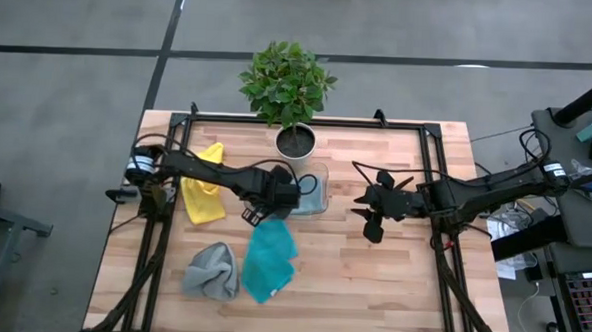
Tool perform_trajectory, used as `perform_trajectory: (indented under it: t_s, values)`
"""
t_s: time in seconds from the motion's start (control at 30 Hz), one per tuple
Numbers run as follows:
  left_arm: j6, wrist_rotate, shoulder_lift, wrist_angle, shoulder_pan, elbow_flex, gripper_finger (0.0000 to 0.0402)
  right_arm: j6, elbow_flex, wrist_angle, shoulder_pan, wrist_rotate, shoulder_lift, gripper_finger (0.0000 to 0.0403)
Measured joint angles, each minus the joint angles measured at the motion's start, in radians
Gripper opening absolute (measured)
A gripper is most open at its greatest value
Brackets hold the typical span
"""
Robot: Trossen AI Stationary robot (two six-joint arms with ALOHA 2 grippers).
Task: Fold microfiber towels
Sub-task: Stack the folded light blue microfiber cloth on top of the folded green microfiber cloth
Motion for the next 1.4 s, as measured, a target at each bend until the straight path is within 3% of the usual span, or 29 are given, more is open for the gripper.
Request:
perform_trajectory:
  t_s: [0.23,0.5,0.8,1.13,1.4]
  values:
    - [0.019,-0.004,-0.002,0.003,0.000,0.000,0.0009,-0.006,0.000,0.000,0.000,0.000,0.000,0.0114]
    - [0.097,-0.089,-0.035,-0.045,0.000,0.031,0.0002,-0.006,0.000,0.000,0.000,0.000,0.000,0.0114]
    - [0.104,-0.087,-0.089,-0.104,0.001,0.038,0.0001,-0.006,0.001,0.000,0.000,0.000,0.000,0.0114]
    - [0.043,0.005,-0.082,-0.102,0.001,0.024,0.0004,-0.005,0.001,0.000,0.000,0.000,0.000,0.0114]
    - [0.020,0.016,-0.082,-0.104,0.001,0.021,0.0091,-0.006,0.001,0.000,0.000,0.000,0.000,0.0114]
